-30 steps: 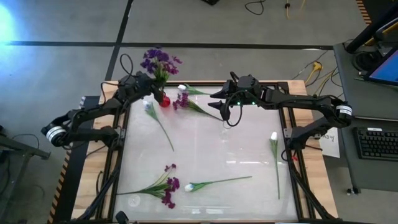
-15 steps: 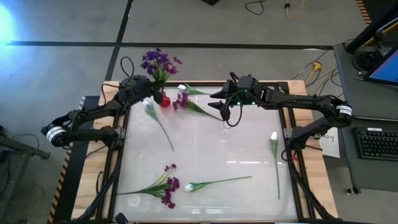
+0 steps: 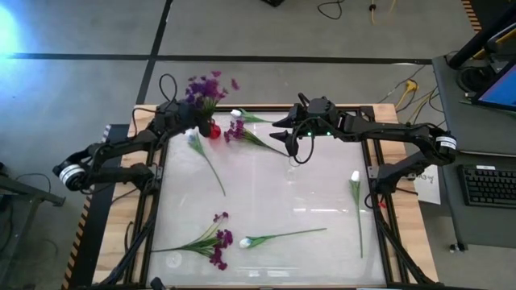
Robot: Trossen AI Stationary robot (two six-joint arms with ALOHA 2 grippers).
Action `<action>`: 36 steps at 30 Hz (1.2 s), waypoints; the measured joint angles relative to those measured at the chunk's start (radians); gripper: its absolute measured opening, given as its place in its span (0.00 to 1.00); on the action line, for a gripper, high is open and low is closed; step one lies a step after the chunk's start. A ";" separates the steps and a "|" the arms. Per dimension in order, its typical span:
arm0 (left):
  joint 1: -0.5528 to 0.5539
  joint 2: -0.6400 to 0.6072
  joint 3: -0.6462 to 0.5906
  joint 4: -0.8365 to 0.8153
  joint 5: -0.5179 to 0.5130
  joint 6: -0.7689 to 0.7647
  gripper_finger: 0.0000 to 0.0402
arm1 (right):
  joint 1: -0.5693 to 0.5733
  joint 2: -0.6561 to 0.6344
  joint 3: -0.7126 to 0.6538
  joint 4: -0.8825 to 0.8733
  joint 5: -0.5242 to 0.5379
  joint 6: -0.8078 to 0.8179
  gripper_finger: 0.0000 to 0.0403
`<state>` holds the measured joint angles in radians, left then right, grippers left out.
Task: Sort flowers into vase by color
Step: Put the purple flowers into the red vase, then put the white flower into the transparent vase
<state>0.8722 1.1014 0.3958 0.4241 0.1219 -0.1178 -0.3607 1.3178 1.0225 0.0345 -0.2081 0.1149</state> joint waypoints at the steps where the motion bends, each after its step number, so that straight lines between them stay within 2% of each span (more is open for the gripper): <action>1: 0.000 -0.006 0.000 -0.021 0.000 0.001 0.33 | 0.000 0.000 0.000 0.000 0.000 0.000 0.52; 7: -0.001 -0.063 0.000 -0.148 0.000 0.014 0.46 | 0.000 0.000 0.000 -0.004 -0.004 0.032 0.52; 13: -0.001 -0.112 0.000 -0.230 0.000 0.015 0.52 | 0.000 0.000 0.000 0.000 -0.008 0.027 0.52; 36: -0.001 -0.179 0.000 -0.397 0.000 -0.040 0.54 | 0.000 0.014 -0.001 -0.001 -0.007 0.034 0.52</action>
<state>0.8714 0.9228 0.3958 0.0271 0.1223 -0.1577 -0.3607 1.3319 1.0218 0.0338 -0.2153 0.1491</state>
